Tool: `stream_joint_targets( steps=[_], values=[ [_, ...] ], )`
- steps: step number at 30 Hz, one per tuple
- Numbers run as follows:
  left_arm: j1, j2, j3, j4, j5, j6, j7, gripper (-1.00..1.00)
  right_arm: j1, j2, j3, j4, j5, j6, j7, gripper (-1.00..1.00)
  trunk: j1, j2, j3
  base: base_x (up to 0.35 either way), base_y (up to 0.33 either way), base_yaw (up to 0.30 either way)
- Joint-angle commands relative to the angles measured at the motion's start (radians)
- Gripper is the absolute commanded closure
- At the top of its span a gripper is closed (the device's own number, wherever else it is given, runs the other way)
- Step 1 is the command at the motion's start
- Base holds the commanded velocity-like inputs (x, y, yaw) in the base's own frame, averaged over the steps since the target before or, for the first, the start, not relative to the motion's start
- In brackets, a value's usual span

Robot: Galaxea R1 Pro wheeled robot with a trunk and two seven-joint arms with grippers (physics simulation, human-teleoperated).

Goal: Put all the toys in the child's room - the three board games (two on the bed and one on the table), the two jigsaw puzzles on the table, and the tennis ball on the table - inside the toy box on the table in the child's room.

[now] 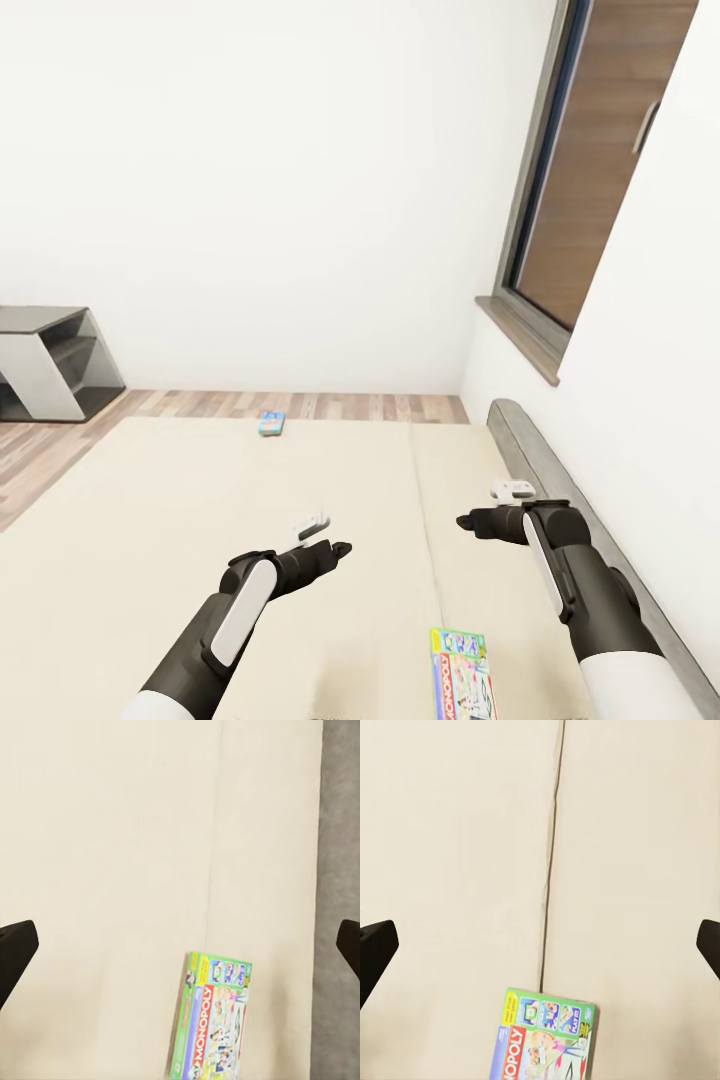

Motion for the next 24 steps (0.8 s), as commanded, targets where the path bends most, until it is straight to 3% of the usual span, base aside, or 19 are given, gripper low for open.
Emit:
stream_joint_targets(
  steps=[1, 24],
  values=[
    [0.000, 0.000, -0.001, -0.001, 0.011, 0.003, 0.009, -1.00, -0.001, 0.000, -0.001, -0.001, 0.010, 0.004, 0.010, -1.00, 0.000, -0.001, -0.003, 0.000, 0.000, 0.000],
    [-0.001, 0.000, -0.001, -0.001, 0.011, 0.003, 0.009, -1.00, -0.001, 0.000, -0.001, -0.001, 0.010, 0.012, 0.010, -1.00, -0.008, 0.013, -0.034, 0.000, 0.000, 0.000]
  ],
)
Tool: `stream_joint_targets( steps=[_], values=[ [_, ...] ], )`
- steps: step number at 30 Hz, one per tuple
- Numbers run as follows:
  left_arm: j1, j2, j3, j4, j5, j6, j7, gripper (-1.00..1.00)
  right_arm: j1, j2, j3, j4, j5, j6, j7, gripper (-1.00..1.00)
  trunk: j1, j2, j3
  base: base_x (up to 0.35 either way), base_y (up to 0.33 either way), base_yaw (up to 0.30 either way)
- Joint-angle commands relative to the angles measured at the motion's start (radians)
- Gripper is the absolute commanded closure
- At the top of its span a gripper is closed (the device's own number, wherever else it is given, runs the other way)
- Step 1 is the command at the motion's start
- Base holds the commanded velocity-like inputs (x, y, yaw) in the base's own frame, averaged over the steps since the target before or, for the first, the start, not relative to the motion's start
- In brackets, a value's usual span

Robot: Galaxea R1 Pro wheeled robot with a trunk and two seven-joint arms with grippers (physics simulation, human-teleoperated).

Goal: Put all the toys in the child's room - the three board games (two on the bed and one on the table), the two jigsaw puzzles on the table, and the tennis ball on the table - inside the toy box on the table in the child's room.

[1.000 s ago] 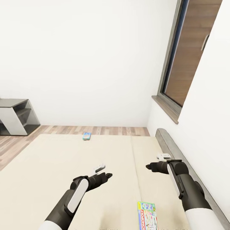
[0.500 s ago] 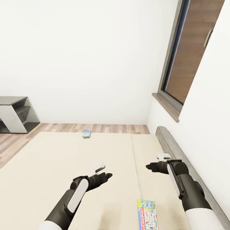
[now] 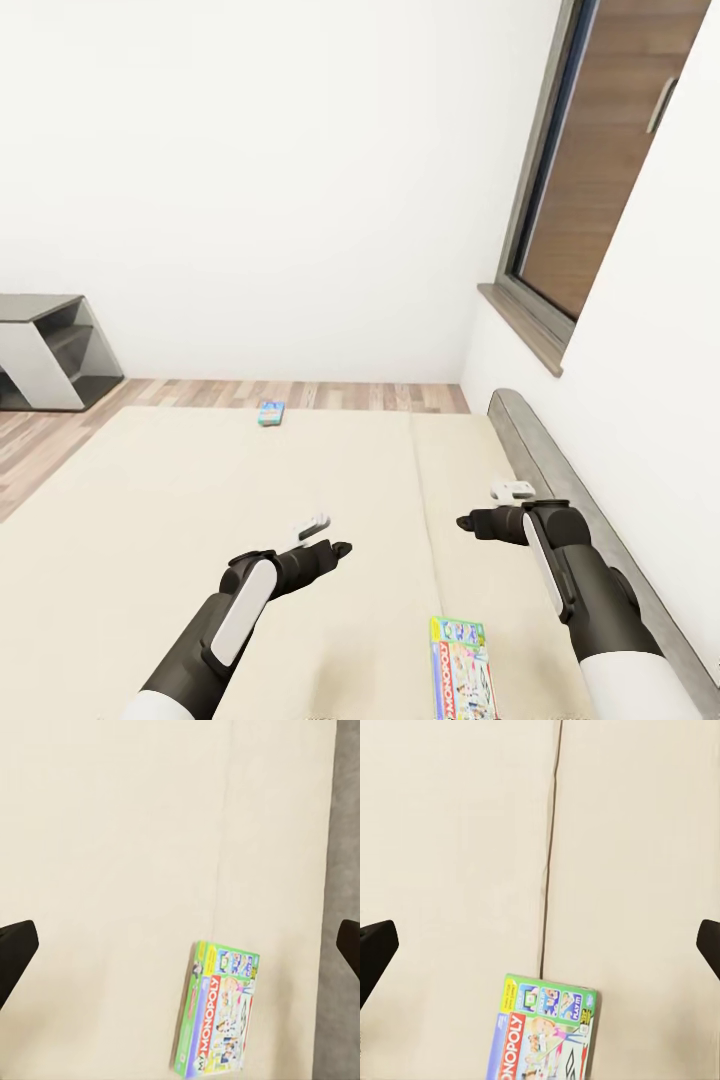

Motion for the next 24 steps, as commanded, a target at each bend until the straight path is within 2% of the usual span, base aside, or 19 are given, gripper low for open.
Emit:
stream_joint_targets(
  steps=[1, 17, 24],
  values=[
    [0.000, 0.000, -0.001, -0.001, 0.011, 0.003, 0.009, -1.00, -0.001, 0.000, -0.001, -0.001, 0.010, 0.004, 0.010, -1.00, -0.004, 0.006, 0.000, 0.000, 0.000, 0.000],
    [0.000, 0.000, 0.000, -0.002, 0.011, 0.002, 0.010, -1.00, -0.001, 0.000, -0.002, -0.001, 0.010, 0.006, 0.010, -1.00, -0.065, 0.118, 0.024, 0.000, 0.000, 0.000],
    [0.000, 0.000, 0.000, -0.003, 0.011, 0.002, 0.010, -1.00, -0.001, 0.000, -0.002, -0.001, 0.010, 0.006, 0.010, -1.00, -0.065, 0.118, 0.013, 0.000, 0.000, 0.000]
  ],
)
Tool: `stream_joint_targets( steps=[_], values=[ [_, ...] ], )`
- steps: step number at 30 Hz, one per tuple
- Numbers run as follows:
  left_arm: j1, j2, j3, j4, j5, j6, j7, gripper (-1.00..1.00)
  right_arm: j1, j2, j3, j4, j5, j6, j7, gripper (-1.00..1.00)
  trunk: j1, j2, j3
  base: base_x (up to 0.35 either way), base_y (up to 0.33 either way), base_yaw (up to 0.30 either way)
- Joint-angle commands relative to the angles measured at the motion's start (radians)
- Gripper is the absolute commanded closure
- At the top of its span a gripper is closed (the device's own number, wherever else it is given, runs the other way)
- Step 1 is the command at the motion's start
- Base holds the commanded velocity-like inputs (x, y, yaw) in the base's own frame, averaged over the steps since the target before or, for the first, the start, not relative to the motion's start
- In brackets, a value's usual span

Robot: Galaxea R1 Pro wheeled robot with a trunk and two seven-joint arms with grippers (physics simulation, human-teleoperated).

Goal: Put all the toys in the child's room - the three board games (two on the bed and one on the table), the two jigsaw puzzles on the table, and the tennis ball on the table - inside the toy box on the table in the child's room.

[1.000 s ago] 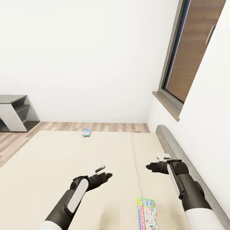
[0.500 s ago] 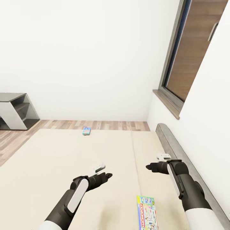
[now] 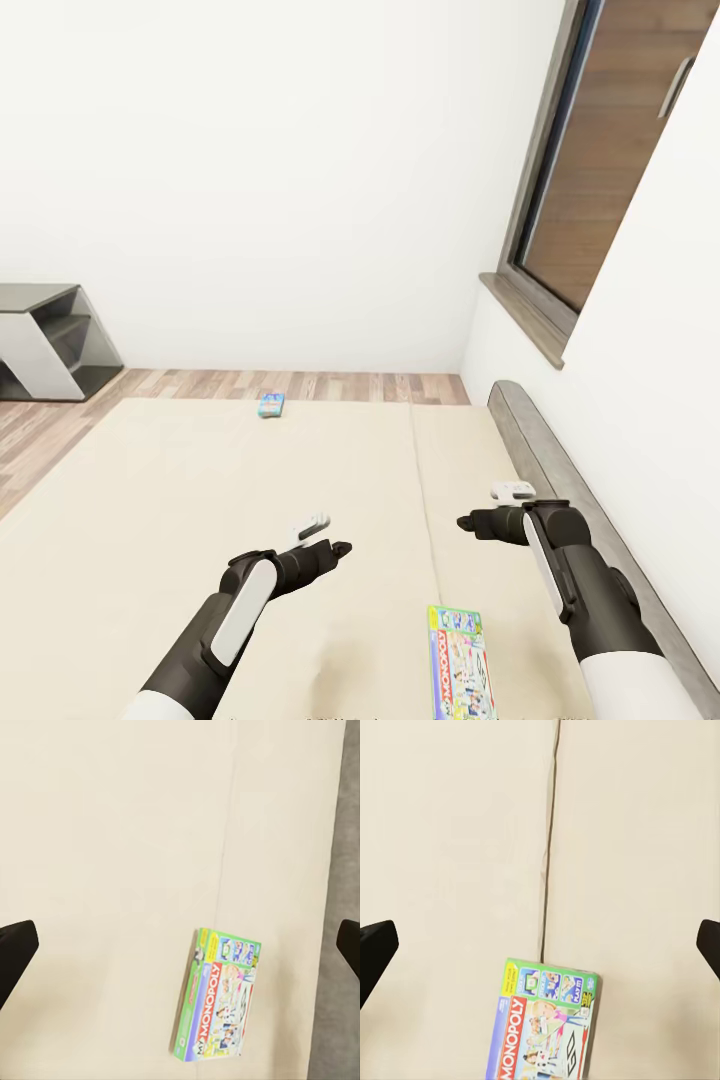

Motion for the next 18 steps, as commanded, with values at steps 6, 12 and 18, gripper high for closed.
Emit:
stream_joint_targets(
  steps=[6, 12, 18],
  values=[
    [0.000, 0.000, -0.001, -0.002, 0.011, 0.003, 0.009, -1.00, -0.001, 0.000, -0.001, -0.001, 0.010, 0.004, 0.010, -1.00, 0.000, -0.001, -0.011, 0.000, 0.000, 0.000],
    [0.000, 0.000, 0.000, -0.001, 0.011, 0.003, 0.009, -1.00, -0.001, 0.000, -0.001, 0.000, 0.010, 0.004, 0.010, -1.00, 0.000, -0.001, -0.021, 0.000, 0.000, 0.000],
    [0.000, 0.000, 0.001, 0.000, 0.011, 0.003, 0.009, -1.00, -0.001, 0.000, -0.001, 0.000, 0.010, 0.004, 0.010, -1.00, 0.000, -0.001, -0.031, 0.000, 0.000, 0.000]
  ],
)
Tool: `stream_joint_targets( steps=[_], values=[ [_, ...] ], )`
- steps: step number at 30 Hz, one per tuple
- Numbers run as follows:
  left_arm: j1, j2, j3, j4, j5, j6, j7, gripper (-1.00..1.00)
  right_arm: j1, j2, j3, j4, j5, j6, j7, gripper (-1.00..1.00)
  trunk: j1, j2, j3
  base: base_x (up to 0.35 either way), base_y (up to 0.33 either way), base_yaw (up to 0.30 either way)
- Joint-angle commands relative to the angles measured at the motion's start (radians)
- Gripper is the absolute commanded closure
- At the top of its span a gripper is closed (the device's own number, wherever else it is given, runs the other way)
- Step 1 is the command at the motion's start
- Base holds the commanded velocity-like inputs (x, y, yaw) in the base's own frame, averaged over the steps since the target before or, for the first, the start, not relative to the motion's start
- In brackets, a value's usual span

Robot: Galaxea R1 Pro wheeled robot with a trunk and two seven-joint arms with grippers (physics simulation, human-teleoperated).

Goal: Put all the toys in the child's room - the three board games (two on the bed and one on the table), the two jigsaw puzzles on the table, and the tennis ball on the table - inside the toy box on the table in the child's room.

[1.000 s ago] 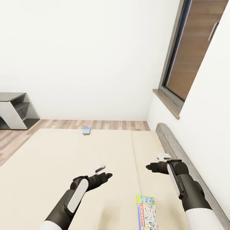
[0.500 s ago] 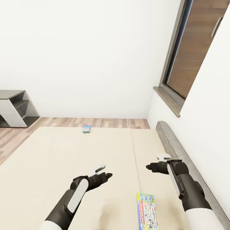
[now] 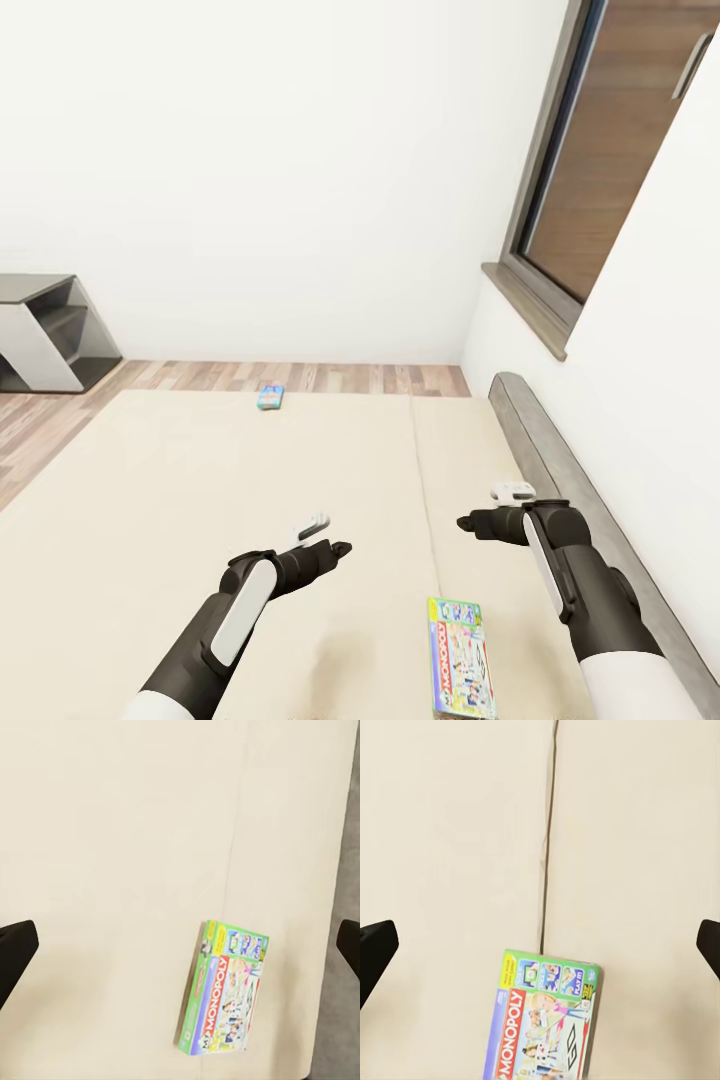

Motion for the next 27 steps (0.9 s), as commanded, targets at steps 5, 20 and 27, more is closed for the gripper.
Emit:
stream_joint_targets(
  steps=[5, 20, 27],
  values=[
    [-0.001, 0.000, -0.001, -0.001, 0.011, 0.003, 0.009, -1.00, -0.001, 0.000, -0.001, -0.001, 0.010, 0.004, 0.010, -1.00, 0.000, -0.001, -0.010, 0.000, 0.000, 0.000],
    [-0.001, 0.000, -0.001, 0.000, 0.009, 0.003, 0.009, -1.00, -0.001, 0.000, -0.001, -0.001, 0.010, 0.004, 0.010, -1.00, 0.000, -0.001, -0.034, 0.000, 0.000, 0.000],
    [-0.001, 0.000, 0.000, 0.001, 0.009, 0.003, 0.009, -1.00, -0.001, 0.000, -0.001, -0.001, 0.010, 0.004, 0.010, -1.00, 0.000, -0.001, -0.045, 0.000, 0.000, 0.000]
  ],
)
